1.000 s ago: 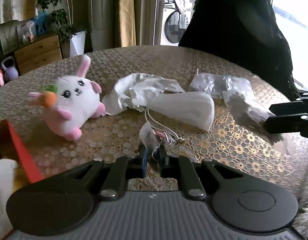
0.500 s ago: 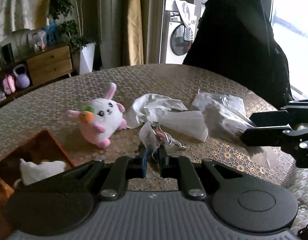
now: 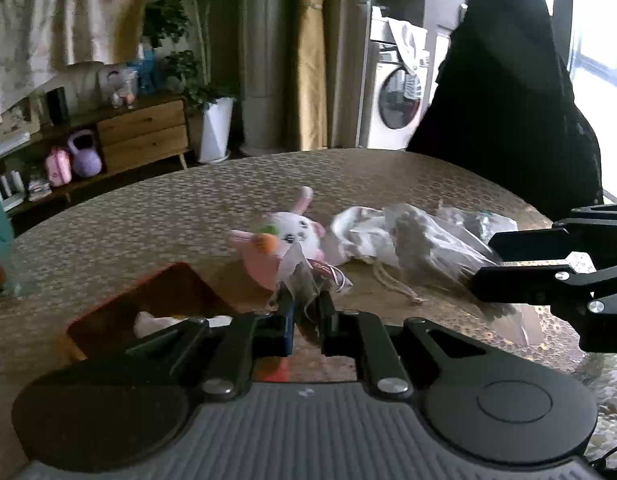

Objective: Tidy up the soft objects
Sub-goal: 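Lift and carry the pouch and cotton-swab bag with both tools over the red box, then lower both tools into the red box and open them to release the items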

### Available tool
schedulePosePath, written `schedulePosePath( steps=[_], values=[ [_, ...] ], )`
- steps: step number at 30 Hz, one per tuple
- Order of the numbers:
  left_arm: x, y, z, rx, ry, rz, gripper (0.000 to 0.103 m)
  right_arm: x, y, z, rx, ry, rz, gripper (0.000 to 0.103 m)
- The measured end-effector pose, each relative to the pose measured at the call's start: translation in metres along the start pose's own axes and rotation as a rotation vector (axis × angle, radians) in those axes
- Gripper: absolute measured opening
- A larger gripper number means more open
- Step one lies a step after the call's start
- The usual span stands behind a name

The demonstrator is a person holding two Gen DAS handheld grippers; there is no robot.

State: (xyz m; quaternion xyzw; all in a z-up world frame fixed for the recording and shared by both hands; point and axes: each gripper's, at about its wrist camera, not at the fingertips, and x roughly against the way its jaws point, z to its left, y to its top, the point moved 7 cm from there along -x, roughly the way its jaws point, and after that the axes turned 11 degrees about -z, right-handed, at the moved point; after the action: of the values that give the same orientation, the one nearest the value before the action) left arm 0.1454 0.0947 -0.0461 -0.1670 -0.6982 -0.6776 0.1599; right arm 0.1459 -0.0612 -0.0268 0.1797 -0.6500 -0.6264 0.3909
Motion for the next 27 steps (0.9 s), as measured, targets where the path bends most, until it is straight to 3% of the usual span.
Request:
schedulePosePath(
  steps=[13,27],
  values=[
    [0.013,0.000,0.082,0.025,0.096,0.019,0.011,-0.051,0.013,0.053,0.034,0.074,0.036,0.037],
    [-0.023,-0.034,0.154,0.049,0.194,0.147,0.011,-0.117,-0.006,0.086,0.087,0.104,0.136,0.037]
  ],
)
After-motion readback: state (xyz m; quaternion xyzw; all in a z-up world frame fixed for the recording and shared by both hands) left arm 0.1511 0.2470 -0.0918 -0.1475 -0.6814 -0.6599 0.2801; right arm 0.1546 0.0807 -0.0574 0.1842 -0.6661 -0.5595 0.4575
